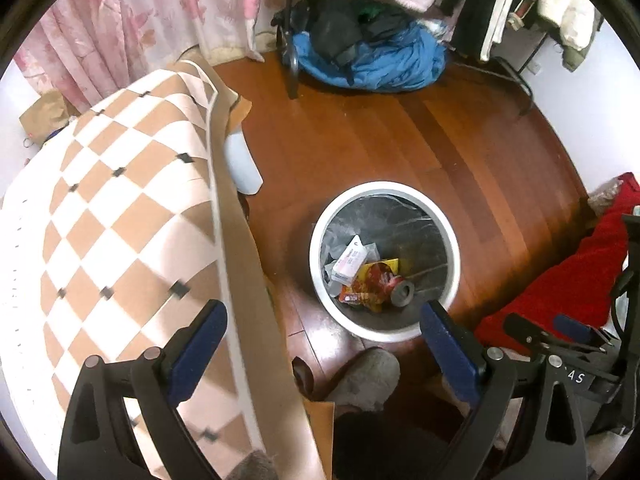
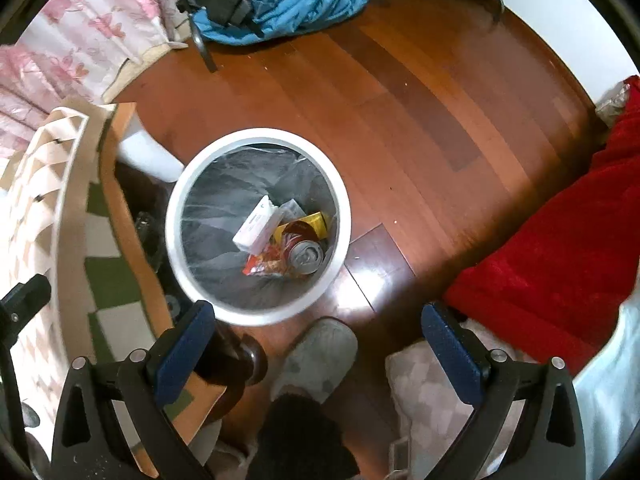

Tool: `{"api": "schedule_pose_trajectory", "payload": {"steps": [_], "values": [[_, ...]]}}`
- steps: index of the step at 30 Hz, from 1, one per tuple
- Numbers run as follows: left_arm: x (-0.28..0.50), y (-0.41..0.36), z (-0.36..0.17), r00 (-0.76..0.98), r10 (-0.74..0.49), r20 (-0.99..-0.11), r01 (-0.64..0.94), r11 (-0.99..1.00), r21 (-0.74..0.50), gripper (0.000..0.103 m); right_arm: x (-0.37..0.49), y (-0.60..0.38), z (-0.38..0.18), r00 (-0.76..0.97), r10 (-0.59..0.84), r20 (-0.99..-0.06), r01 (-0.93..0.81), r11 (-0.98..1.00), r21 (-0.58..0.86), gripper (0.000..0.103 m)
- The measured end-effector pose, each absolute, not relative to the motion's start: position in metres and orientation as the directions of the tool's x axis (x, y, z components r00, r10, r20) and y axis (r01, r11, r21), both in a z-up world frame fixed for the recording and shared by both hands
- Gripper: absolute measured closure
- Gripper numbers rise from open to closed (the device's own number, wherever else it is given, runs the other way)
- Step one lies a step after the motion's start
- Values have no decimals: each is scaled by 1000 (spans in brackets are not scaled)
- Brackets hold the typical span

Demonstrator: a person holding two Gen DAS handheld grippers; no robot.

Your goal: Collect trash

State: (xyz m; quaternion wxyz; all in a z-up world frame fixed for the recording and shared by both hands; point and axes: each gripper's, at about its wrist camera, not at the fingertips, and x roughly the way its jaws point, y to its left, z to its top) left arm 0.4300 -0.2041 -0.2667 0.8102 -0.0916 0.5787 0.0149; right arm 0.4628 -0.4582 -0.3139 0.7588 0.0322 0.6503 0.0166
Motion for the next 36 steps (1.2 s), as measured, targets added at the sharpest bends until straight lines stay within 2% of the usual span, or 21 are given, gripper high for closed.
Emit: {"api": "schedule_pose_trajectory", "payload": {"steps": [12, 23, 36], "values": [[348, -187, -155, 505, -99, -858, -78, 984, -159, 5, 381, -450, -179, 324, 163, -932, -49, 987, 155, 0], [282, -166, -65, 614, -170, -771, -15, 974, -226, 5, 303, -435, -57, 425, 322, -846, -162, 947, 279, 0], [247, -163, -25, 604, -273, -749, 64, 953, -295, 5, 250, -433, 9, 421, 403, -812, -236, 914, 331, 0]]}}
